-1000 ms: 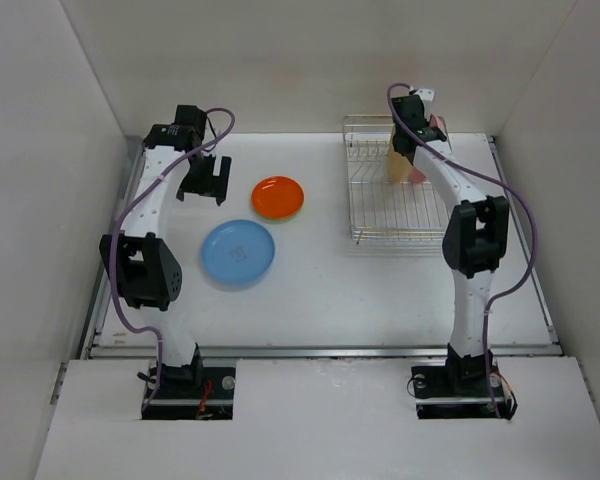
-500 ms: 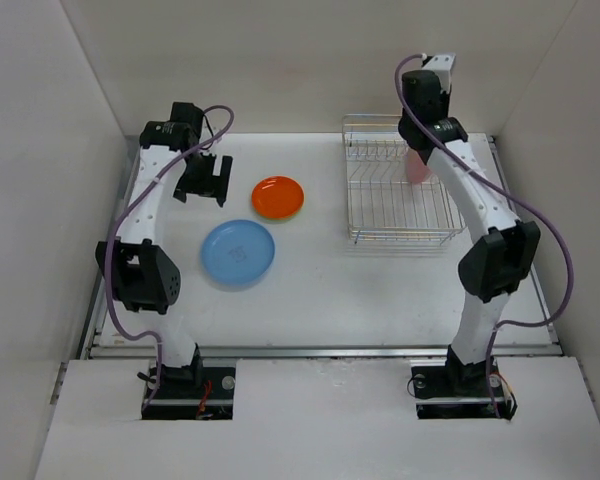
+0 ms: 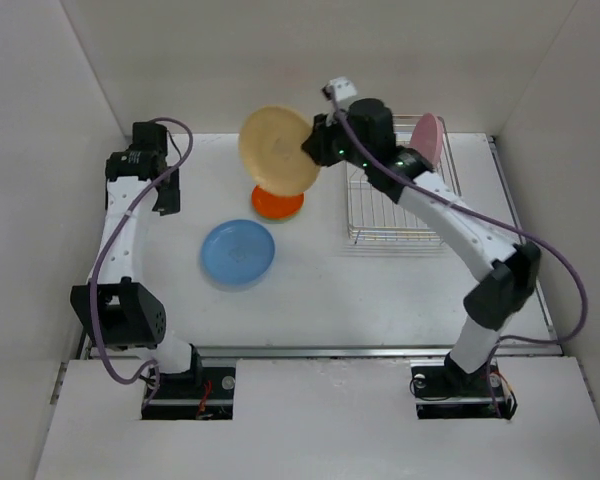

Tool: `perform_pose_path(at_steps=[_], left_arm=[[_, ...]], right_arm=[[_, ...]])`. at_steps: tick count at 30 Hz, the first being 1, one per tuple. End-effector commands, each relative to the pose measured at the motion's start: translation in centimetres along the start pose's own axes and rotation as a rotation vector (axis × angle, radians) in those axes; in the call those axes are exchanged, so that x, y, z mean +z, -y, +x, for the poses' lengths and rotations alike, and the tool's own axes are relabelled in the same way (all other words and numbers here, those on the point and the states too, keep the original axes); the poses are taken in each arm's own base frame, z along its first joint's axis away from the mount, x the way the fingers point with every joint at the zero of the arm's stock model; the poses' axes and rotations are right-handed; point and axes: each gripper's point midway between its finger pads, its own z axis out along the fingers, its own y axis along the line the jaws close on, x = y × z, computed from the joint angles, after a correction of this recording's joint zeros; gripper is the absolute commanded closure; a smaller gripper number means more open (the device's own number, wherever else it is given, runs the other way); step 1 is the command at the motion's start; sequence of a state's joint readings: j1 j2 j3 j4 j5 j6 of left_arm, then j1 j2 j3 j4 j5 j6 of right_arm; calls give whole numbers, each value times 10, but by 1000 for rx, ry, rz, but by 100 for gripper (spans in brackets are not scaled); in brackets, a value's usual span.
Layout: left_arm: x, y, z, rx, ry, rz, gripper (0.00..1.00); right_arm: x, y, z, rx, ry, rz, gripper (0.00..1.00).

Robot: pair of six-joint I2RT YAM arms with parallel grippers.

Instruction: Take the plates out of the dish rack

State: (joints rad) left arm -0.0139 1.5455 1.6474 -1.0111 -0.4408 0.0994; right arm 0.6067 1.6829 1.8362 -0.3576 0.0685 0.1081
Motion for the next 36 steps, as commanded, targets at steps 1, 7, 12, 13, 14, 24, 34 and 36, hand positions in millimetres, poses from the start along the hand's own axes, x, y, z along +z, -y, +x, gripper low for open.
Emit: perform_pose_path(at_steps=[1, 7, 12, 13, 14, 24, 34, 36], left_arm=[[10, -37, 11, -88, -1, -128, 0], [29, -36, 46, -140, -91, -34, 0], [32, -32, 56, -133, -107, -13, 0], [32, -31, 55, -134, -106, -4, 0], [32, -31, 56, -124, -106, -4, 0], [32, -21, 56, -129, -119, 52, 0], [26, -21, 52, -124, -108, 71, 0], [26, -19, 51, -125, -107, 80, 0]], right_arm=[[31, -109, 93, 155, -232, -516, 100], [76, -172, 162, 252, -358, -682, 100], [95, -172, 221, 279, -475, -654, 98], [97, -170, 237, 285, -506, -644, 92], [97, -168, 249, 290, -534, -635, 81], [84, -135, 268, 199, -660, -412, 0], [23, -27, 179, 0, -524, 157, 0], [10, 23, 141, 15, -423, 329, 0]])
